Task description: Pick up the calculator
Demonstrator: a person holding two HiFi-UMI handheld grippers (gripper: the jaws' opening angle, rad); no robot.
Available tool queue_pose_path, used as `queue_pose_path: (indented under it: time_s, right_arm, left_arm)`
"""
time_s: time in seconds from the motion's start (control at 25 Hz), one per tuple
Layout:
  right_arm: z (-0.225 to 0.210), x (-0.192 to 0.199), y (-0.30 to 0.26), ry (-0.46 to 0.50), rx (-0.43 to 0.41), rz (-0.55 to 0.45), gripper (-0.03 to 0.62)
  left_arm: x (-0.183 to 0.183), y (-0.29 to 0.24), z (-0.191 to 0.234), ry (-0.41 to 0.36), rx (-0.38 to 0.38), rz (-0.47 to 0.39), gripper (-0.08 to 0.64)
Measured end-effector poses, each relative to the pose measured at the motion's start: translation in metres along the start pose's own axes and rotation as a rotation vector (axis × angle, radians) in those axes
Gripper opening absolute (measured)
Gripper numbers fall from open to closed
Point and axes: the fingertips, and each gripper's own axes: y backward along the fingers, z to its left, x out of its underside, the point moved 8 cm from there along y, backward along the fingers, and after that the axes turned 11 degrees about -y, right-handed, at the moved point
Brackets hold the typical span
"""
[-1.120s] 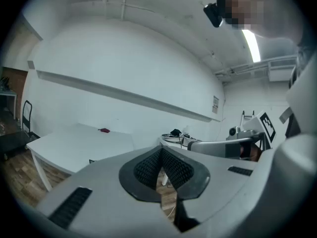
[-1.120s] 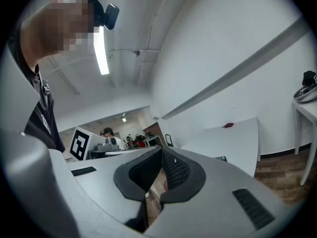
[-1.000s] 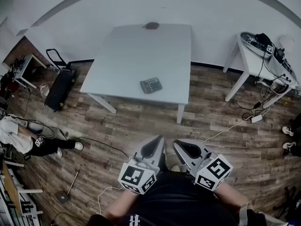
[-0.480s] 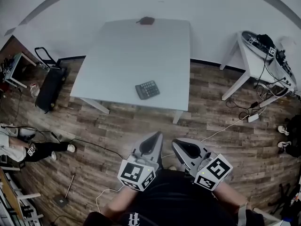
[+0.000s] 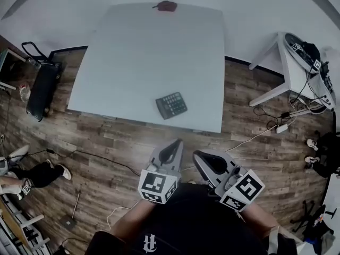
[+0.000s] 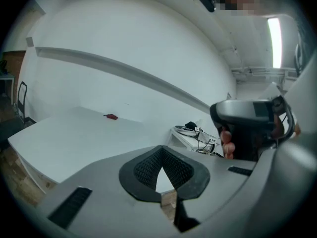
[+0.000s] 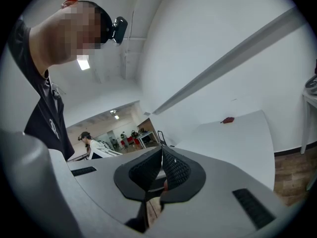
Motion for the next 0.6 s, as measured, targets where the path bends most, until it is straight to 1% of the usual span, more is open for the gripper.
queue_pose_path:
  time_s: [0.16, 0.24, 0.44, 0.6]
  right_arm:
    - [-0.009, -0.018, -0.035, 0.01, 0.023, 0.012, 0.014]
    - [-0.011, -0.023, -0.048, 0.015, 0.03, 0.016, 0.014]
    - [-0.022, -0.034, -0.065, 0.016, 0.044, 0.041, 0.014]
    - [-0.034, -0.042, -0.077, 0.007, 0.036, 0.068, 0.014]
  left_arm:
    - [0.014, -0.02, 0.039, 0.027, -0.016, 0.038, 0.006]
    - [0.026, -0.028, 0.058, 0.059, -0.033, 0.058, 0.006]
    - [0.069, -0.051, 0.093, 0.206, -0.08, 0.141, 0.008]
    - [0.099, -0.069, 0.113, 0.34, -0.124, 0.204, 0.008]
